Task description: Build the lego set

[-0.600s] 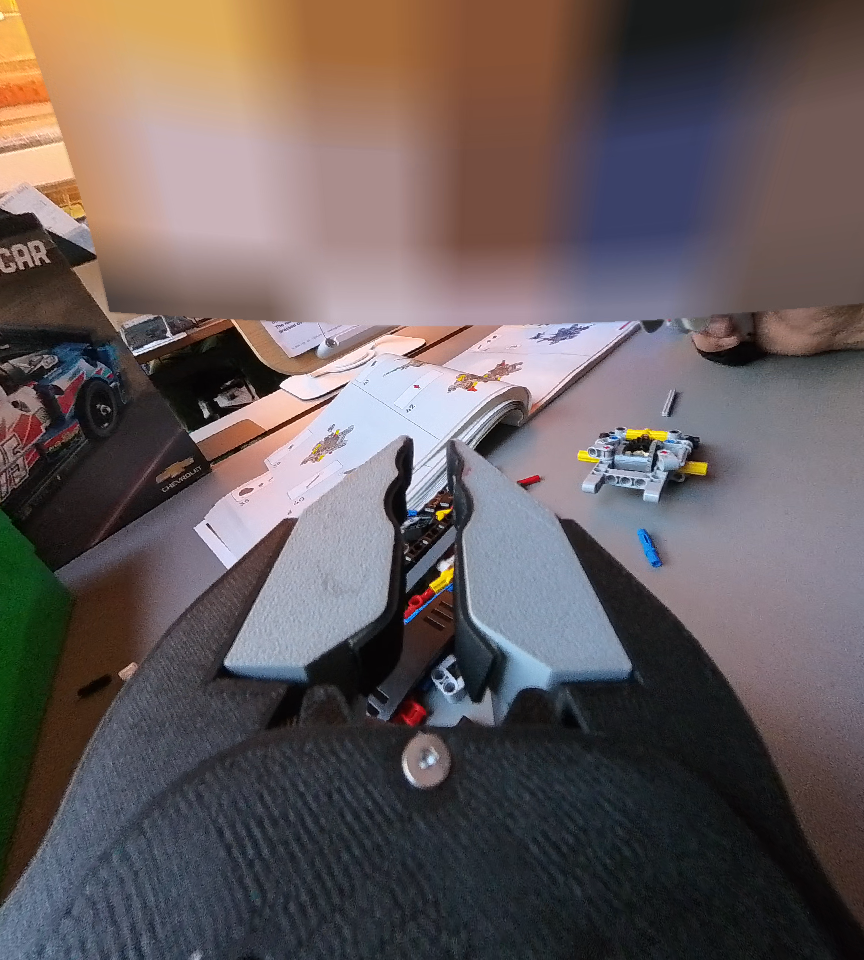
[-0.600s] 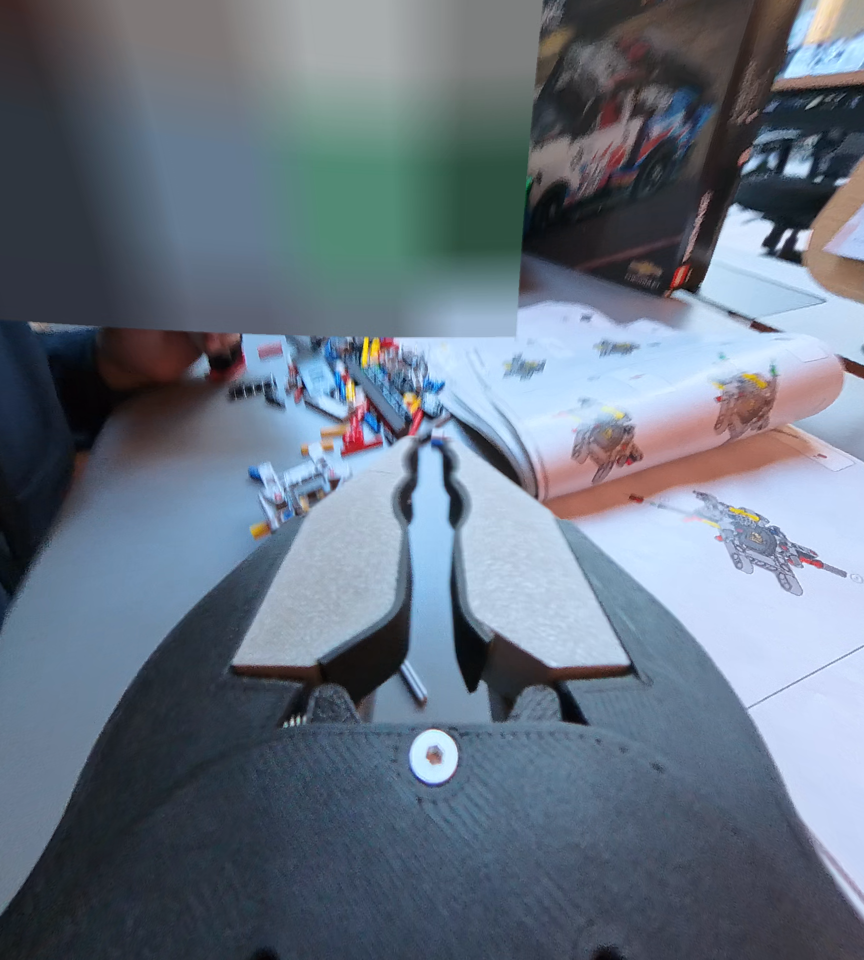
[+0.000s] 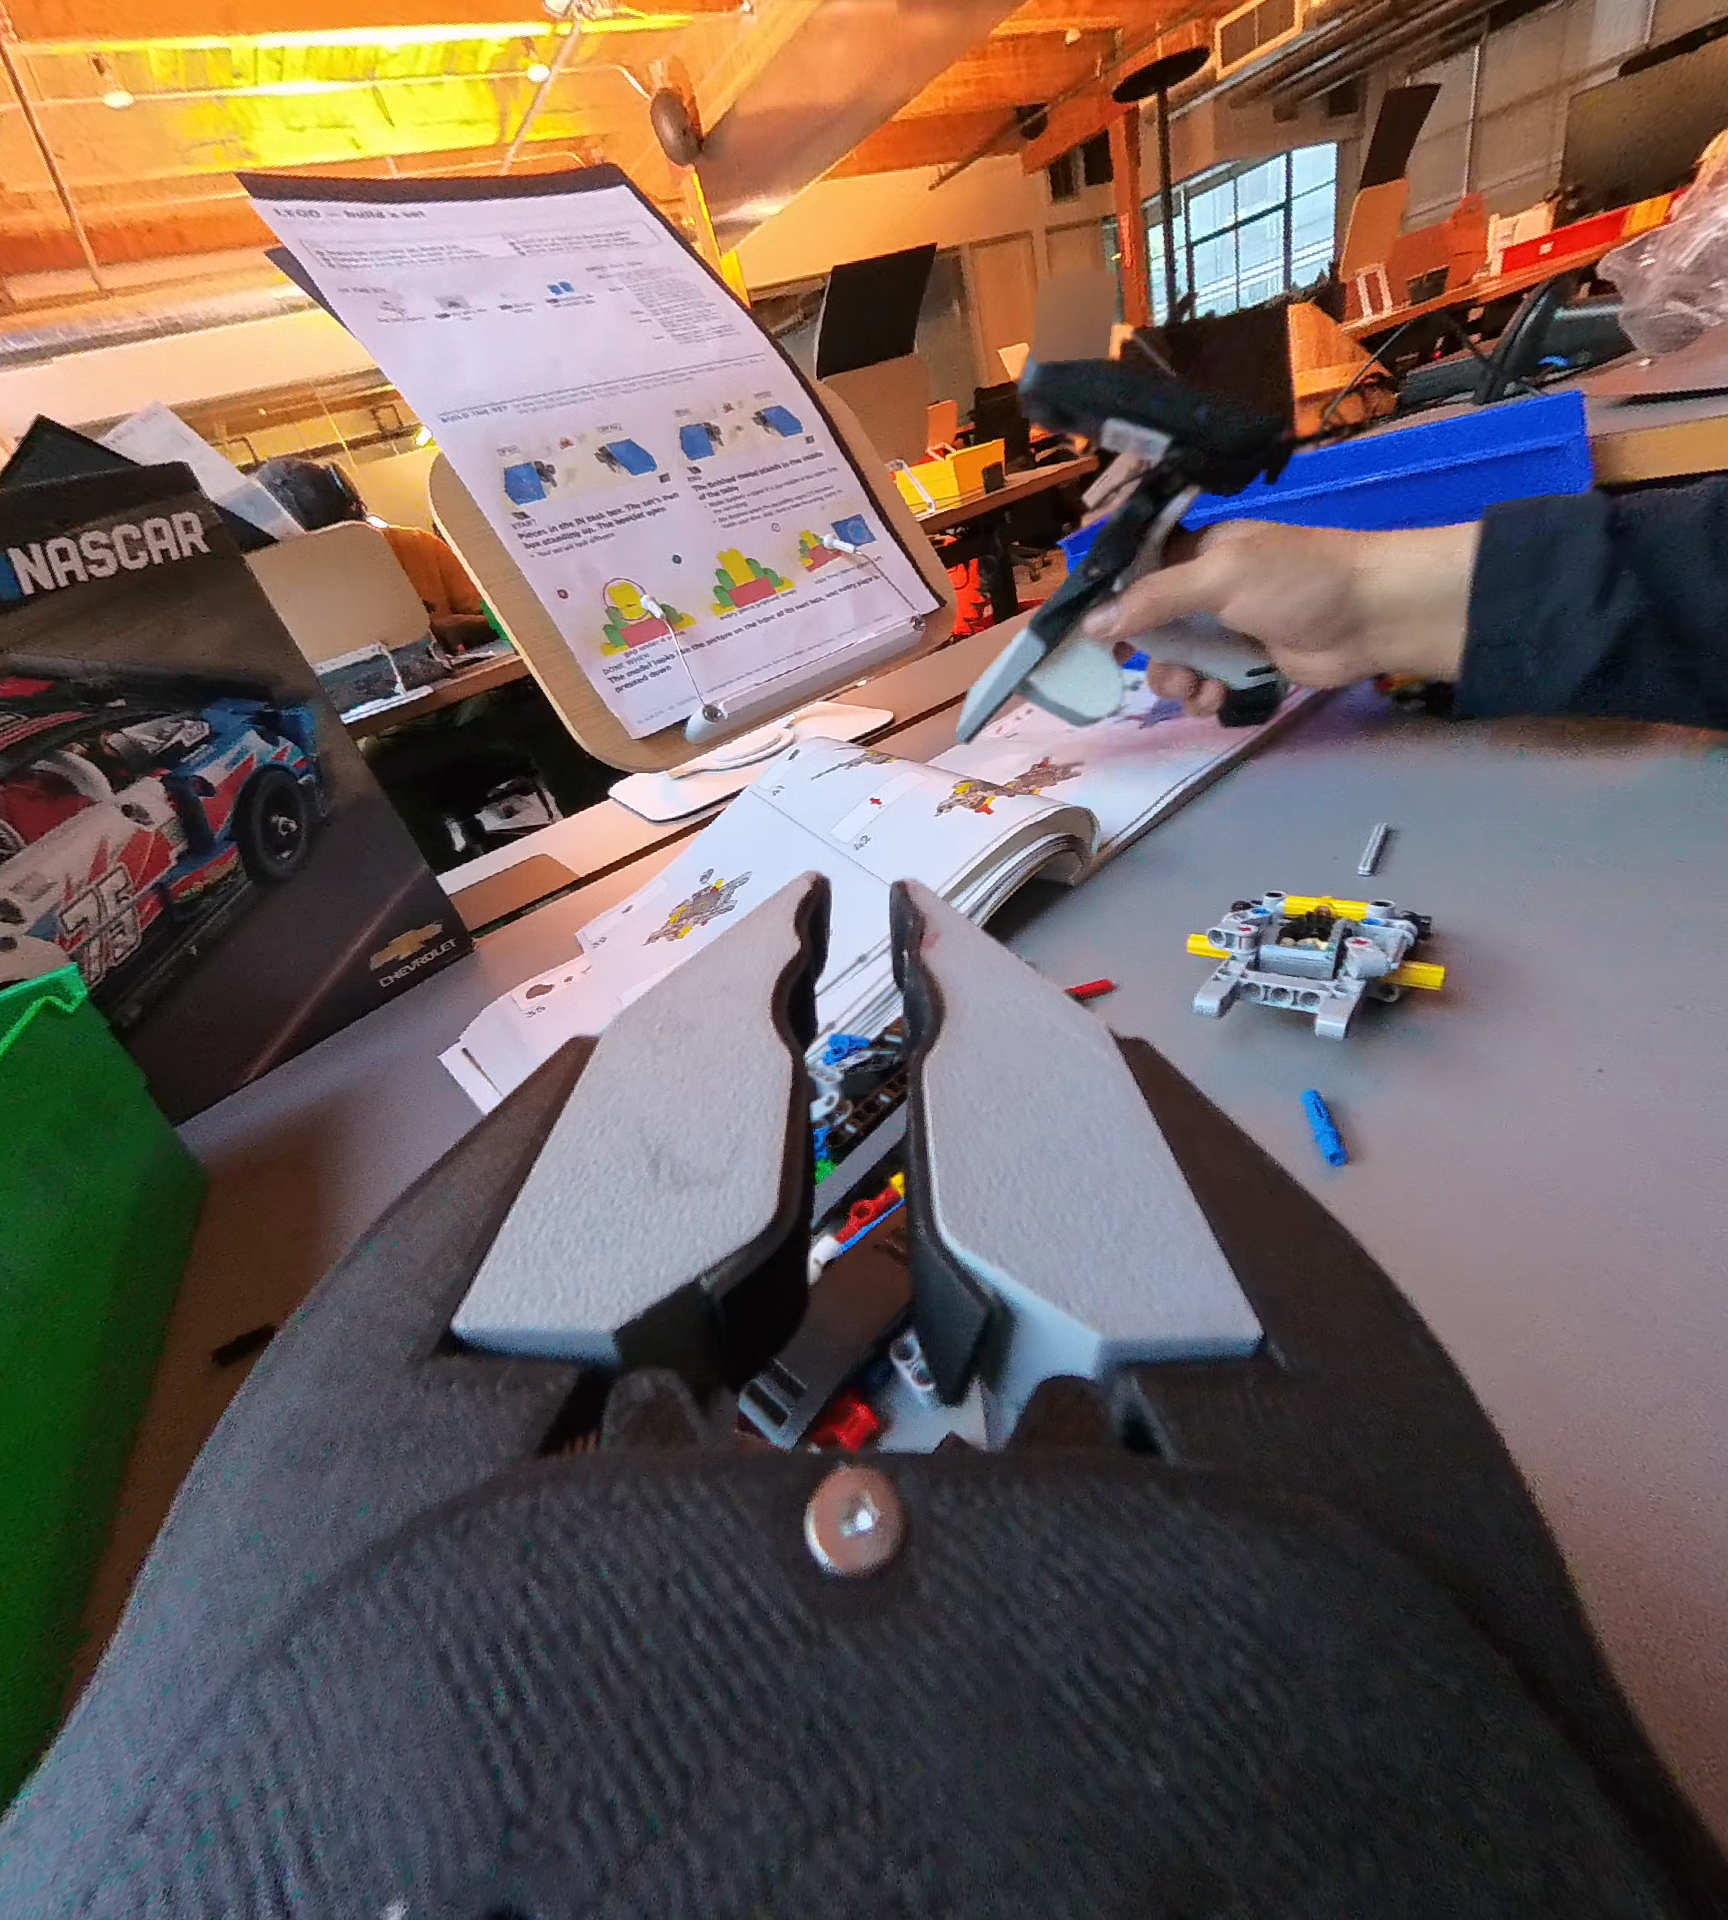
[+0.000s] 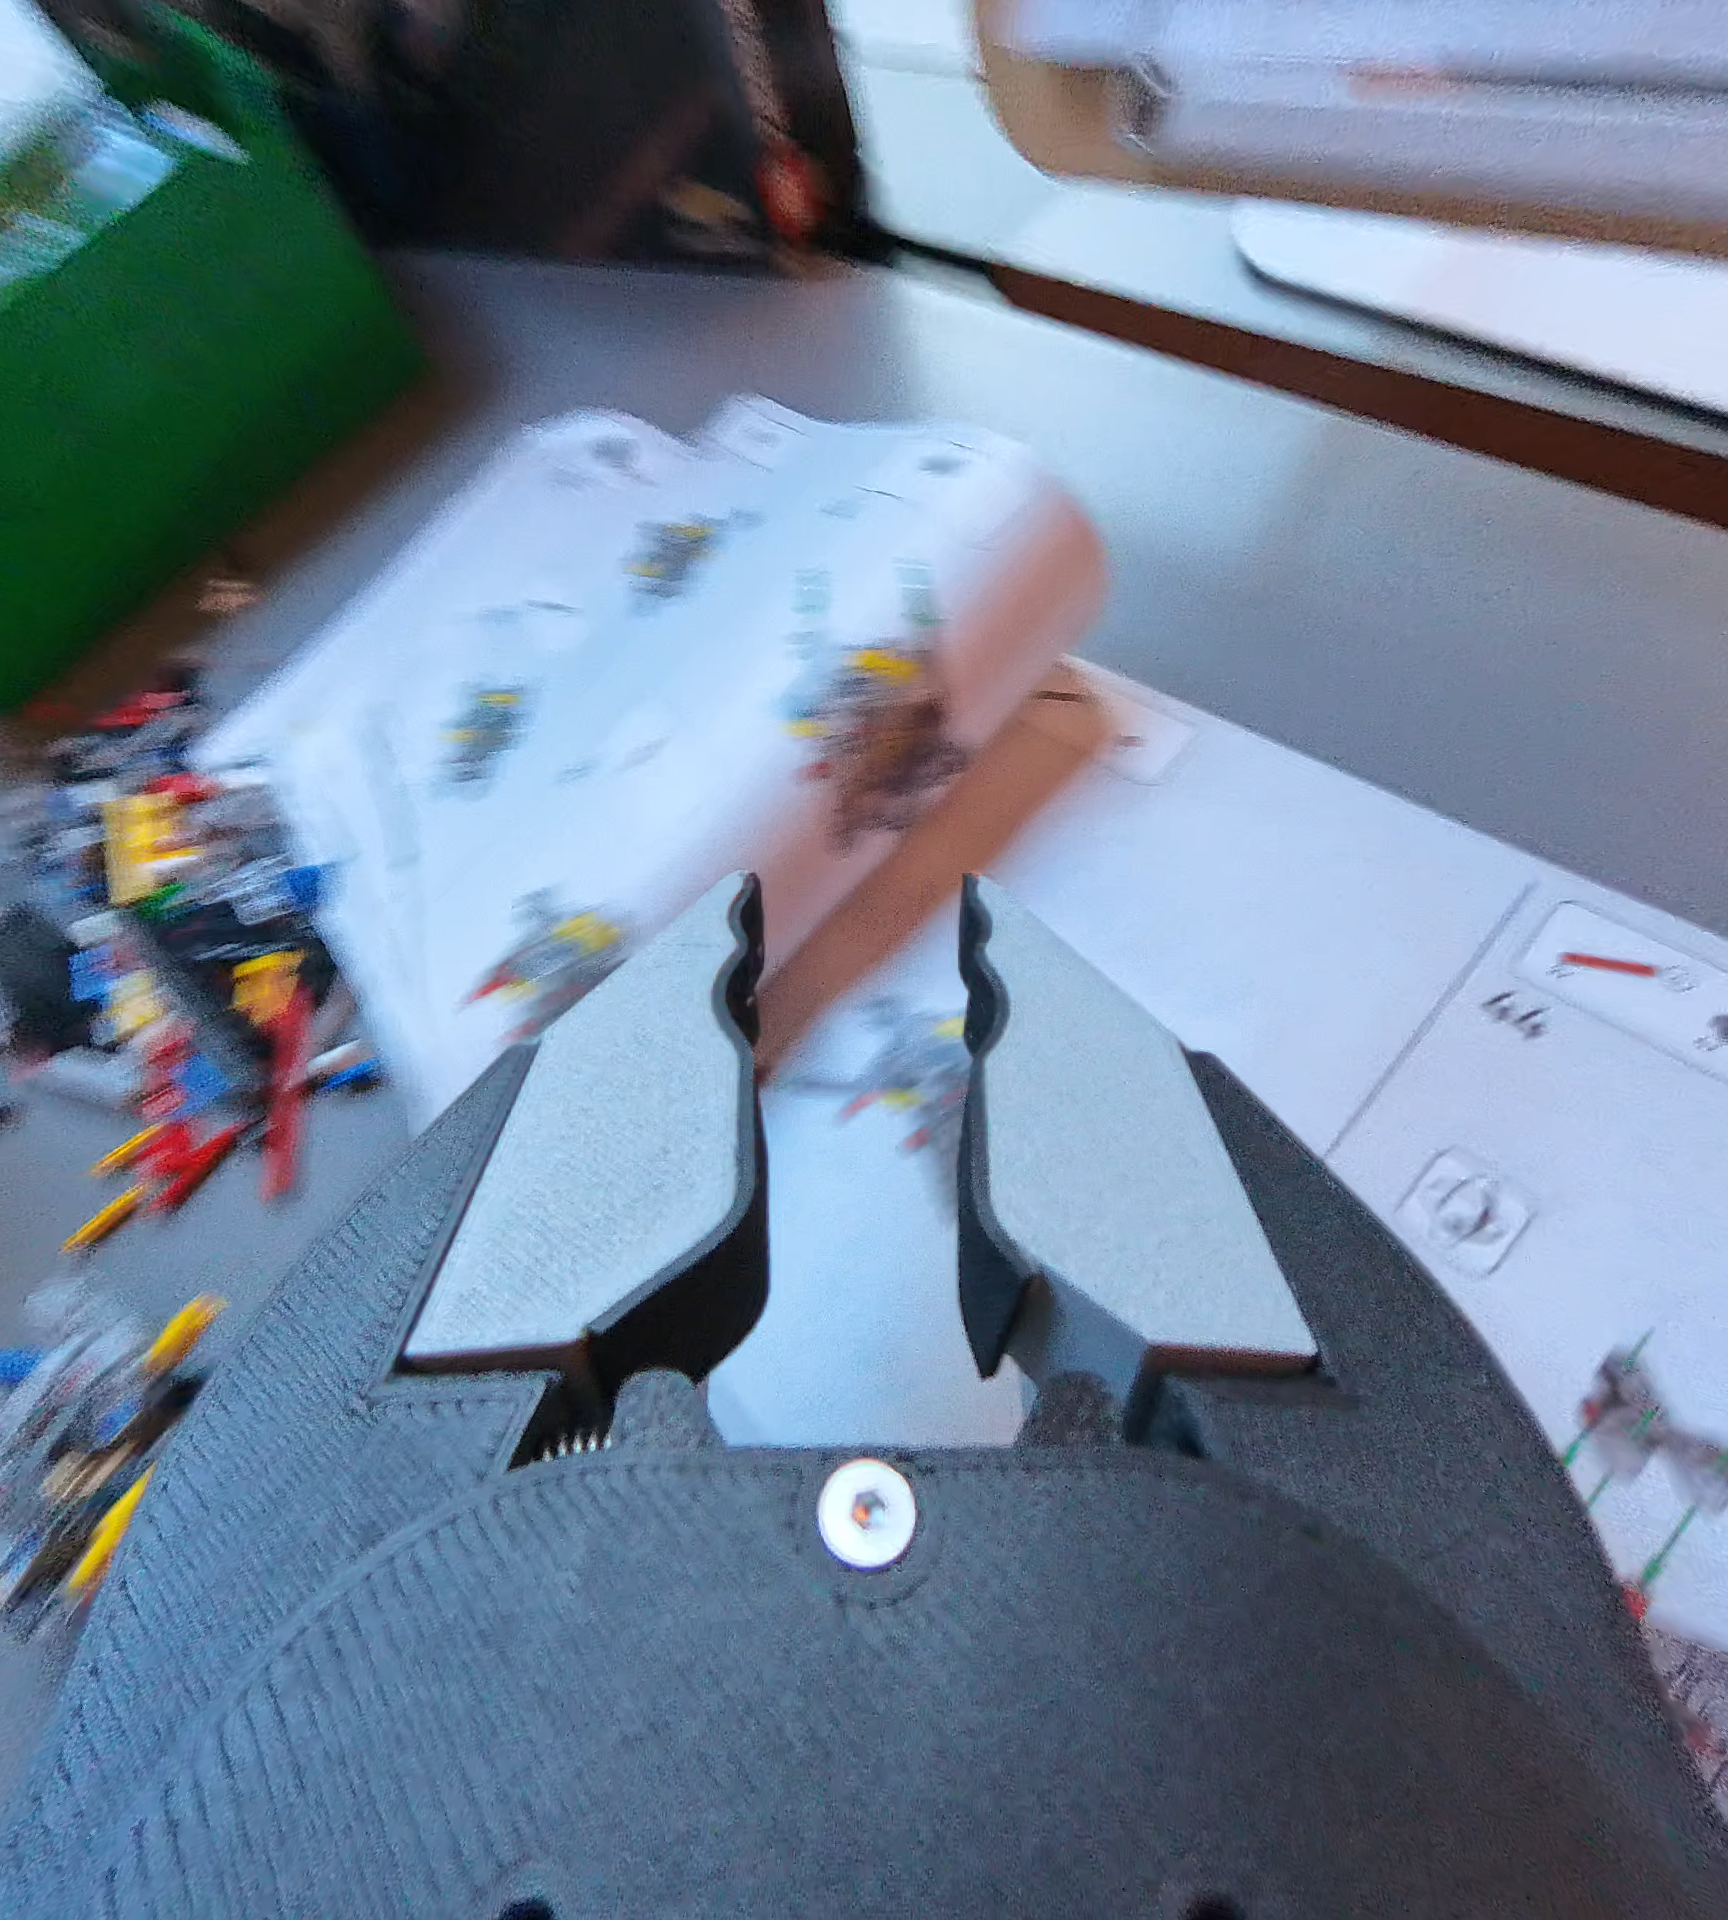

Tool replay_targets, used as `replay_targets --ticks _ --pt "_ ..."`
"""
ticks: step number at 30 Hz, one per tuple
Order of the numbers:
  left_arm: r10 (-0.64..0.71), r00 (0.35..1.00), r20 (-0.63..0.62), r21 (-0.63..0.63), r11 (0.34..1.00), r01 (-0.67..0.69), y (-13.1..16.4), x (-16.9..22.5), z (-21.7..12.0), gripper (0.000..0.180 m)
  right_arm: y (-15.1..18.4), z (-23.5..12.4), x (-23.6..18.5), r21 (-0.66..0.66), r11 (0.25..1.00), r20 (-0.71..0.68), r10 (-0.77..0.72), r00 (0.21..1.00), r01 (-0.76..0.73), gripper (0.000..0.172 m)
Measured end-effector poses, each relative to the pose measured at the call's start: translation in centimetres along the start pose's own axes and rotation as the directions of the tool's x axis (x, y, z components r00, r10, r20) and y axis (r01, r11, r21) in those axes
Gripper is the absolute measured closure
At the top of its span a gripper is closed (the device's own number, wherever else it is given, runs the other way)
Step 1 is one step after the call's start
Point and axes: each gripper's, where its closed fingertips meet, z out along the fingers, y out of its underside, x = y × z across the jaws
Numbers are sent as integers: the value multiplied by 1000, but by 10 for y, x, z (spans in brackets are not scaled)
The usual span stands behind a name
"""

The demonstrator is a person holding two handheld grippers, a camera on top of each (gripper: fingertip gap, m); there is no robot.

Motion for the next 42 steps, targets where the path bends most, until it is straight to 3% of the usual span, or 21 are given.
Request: replay_targets --ticks 5,13,21,42 --pt "-9 1000 12 -10 1000 9 3 -4 1 172 7 42 -6 -114 993 119 39 992 -25 149" --pt "-26 1000 -15 -21 999 26 6 -1 4 172 4 49 -22 -69 966 96 -240 966 247 144" --pt "-55 999 0 -12 998 55 6 -8 2 172 12 53 -38 -74 824 -11 -564 826 562 169" --pt "-32 998 50 -27 999 33 10 -18 2 174 13 52 -42 -70 785 -27 -618 786 615 172"
